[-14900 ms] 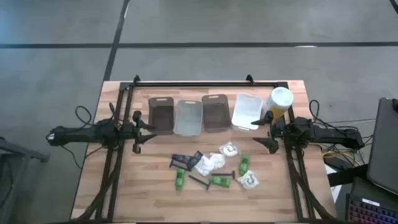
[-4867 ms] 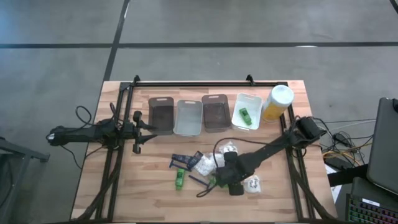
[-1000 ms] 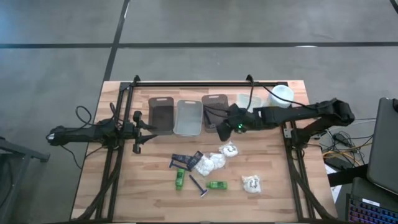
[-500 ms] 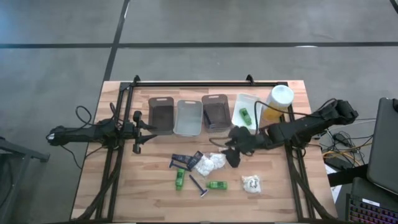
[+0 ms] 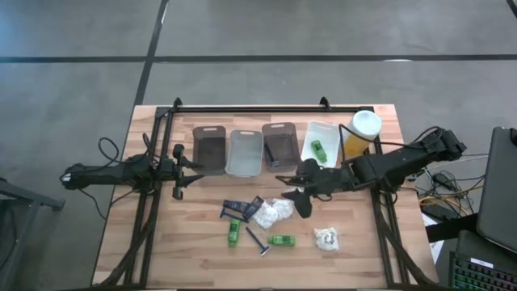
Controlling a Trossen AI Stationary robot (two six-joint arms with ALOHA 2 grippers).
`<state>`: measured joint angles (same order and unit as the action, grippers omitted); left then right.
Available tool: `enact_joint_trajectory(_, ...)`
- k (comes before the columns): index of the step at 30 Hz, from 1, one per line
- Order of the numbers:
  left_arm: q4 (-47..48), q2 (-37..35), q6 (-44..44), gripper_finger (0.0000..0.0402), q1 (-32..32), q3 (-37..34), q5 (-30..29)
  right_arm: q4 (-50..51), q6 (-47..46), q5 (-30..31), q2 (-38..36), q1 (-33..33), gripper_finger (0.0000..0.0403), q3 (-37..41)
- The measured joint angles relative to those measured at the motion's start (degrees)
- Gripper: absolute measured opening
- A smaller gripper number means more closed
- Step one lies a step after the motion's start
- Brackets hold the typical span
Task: Pick & Place Travel size toiletries
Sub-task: Put the blue shave cream into the left black bin
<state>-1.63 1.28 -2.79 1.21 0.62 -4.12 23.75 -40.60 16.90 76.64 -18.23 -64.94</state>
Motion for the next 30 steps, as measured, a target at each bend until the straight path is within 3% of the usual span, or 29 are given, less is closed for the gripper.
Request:
enact_joint_trajectory(18,-0.21,-0.02,-0.17,0.0155,-0.09,0.00,-1.97,-0.07,0.37,1.13,-0.02,0.14,0.0252,2.09)
enact_joint_trajectory(26,-0.41,0.12,-3.29,0.0155,-0.09,0.00,-3.55,-0.07,5.07,-0.64,-0.07,0.14,0.0236,0.16)
enact_joint_trajectory(28,-1.23,0.27,2.38,0.0155,-0.04,-0.04,-3.32,-0.02,5.06,-0.67,-0.07,0.14,0.0231,-0.14)
enact_joint_trajectory(30,-4.41,0.35,14.79,0.0155,0.00,-0.04,-1.55,-0.06,4.85,-0.42,-0.07,0.14,0.0227,-0.19)
